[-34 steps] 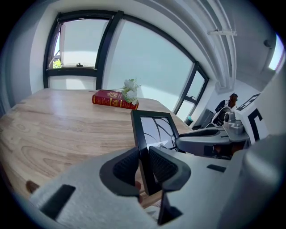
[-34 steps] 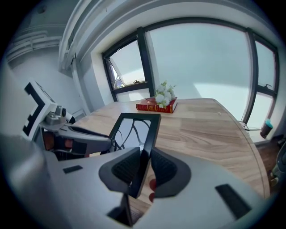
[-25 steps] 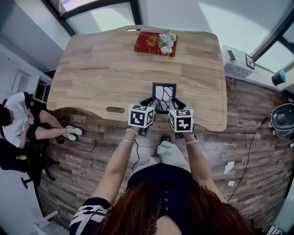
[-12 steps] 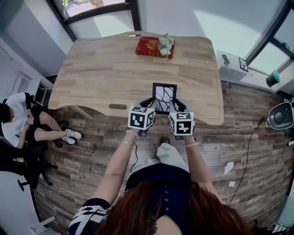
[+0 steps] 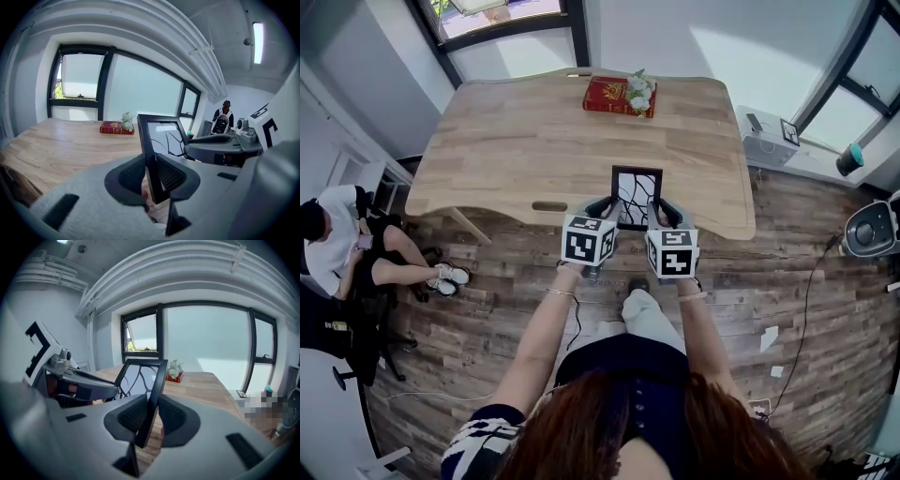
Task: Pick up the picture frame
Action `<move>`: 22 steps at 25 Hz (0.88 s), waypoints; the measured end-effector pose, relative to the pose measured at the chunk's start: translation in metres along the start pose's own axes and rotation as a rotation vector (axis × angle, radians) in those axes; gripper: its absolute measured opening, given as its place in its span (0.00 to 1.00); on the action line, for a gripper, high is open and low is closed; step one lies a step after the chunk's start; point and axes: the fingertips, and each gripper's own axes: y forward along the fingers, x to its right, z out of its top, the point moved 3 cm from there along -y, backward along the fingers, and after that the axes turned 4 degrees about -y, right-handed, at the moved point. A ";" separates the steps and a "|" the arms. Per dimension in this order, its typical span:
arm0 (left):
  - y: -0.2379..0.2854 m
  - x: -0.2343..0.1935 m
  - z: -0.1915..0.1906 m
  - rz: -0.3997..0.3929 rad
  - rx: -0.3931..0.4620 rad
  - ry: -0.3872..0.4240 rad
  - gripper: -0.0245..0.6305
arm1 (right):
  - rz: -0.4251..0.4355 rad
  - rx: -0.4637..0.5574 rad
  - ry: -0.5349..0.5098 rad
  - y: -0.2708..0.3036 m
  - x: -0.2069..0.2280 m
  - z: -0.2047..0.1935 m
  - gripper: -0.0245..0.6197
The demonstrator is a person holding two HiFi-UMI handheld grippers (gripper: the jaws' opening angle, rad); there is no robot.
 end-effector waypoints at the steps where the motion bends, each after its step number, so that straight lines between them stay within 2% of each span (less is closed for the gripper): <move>1: -0.005 0.002 0.000 -0.001 0.007 0.006 0.18 | -0.004 0.007 -0.004 -0.005 -0.003 0.001 0.16; 22: -0.094 0.047 0.037 -0.013 0.164 0.099 0.17 | -0.048 0.175 -0.054 -0.097 -0.030 0.051 0.16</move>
